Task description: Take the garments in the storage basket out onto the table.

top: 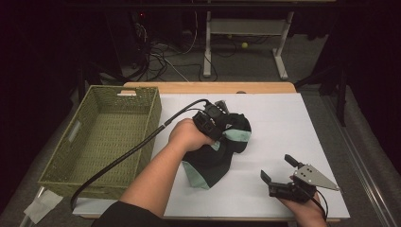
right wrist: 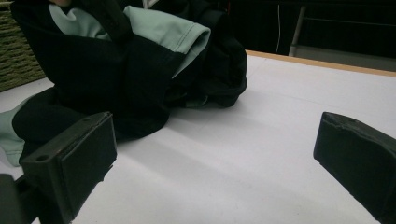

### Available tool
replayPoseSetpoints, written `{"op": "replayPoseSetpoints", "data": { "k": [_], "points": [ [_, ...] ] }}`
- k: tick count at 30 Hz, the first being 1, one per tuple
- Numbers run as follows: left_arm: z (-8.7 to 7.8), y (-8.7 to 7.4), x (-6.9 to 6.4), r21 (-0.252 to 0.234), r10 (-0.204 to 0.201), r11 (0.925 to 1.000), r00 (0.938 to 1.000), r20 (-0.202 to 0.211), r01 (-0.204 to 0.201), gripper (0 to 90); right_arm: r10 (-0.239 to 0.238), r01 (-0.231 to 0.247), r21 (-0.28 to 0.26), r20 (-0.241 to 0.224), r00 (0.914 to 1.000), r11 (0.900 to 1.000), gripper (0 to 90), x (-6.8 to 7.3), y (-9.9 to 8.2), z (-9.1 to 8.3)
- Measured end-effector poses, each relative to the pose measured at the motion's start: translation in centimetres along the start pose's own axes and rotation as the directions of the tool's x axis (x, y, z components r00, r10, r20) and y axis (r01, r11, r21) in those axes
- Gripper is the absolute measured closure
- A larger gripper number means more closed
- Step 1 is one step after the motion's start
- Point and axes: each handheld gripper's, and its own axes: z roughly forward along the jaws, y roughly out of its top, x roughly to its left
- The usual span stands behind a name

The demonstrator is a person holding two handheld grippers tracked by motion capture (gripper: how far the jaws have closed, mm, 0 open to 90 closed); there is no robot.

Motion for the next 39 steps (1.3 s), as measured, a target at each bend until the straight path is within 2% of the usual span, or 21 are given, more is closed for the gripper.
{"op": "replayPoseSetpoints", "data": {
  "k": [4,8,10,13,19,21,24,26,29,32,39],
  "points": [
    [1.0,-0.3,0.2,0.001,-0.018,0.9998,0.9998,0.003,0.018,43.2,-0.002,0.002,-0.001,0.0,1.0,1.0,0.0,-0.1,0.0,-0.1],
    [1.6,-0.7,0.3,-0.012,-0.019,0.9997,0.9998,0.004,0.019,41.1,-0.001,0.001,0.0,0.001,1.0,1.0,0.0,-0.1,0.0,-0.1],
    [1.5,-0.8,0.3,-0.013,0.007,0.9999,1.0,-0.002,-0.007,38.3,-0.002,0.002,0.002,0.001,1.0,1.0,0.0,0.0,0.0,0.0],
    [1.2,-0.7,0.4,0.005,-0.013,0.9999,0.9999,-0.004,0.013,37.0,-0.008,0.008,0.003,-0.002,1.0,1.0,0.0,0.0,0.0,0.0],
    [0.9,-0.7,0.1,0.016,0.001,0.9999,0.9998,0.019,-0.001,29.7,-0.002,0.002,0.007,0.0,1.0,1.0,0.0,0.0,-0.1,0.0],
    [0.8,-0.8,0.0,0.036,-0.002,0.9994,0.9997,0.024,0.001,29.0,0.0,0.0,0.006,0.002,1.0,1.0,0.0,-0.1,-0.1,0.0],
    [0.6,-0.7,-0.1,0.041,-0.01,0.9991,0.9985,0.054,0.008,23.2,0.003,-0.003,0.005,0.001,1.0,1.0,0.0,-0.1,-0.1,0.0],
    [0.7,-0.7,-0.1,0.052,-0.018,0.9985,0.9978,0.064,0.014,16.1,0.002,-0.002,0.003,0.001,1.0,1.0,0.0,-0.1,-0.1,0.0],
    [1.0,-0.8,-0.3,0.072,-0.03,0.9971,0.9983,0.05,0.026,8.5,0.001,-0.001,0.004,0.002,1.0,1.0,0.0,-0.1,-0.1,0.0],
    [1.1,-0.8,-0.4,0.077,-0.04,0.9964,0.9971,0.065,0.035,0.5,-0.005,0.005,0.007,-0.001,1.0,1.0,0.0,0.0,-0.1,0.0],
    [1.2,-0.9,-1.0,0.082,-0.047,0.9958,0.9952,0.085,0.04,0.0,-0.011,0.011,0.01,-0.001,0.9999,0.9999,0.0,0.1,-0.1,0.2]
  ]
}}
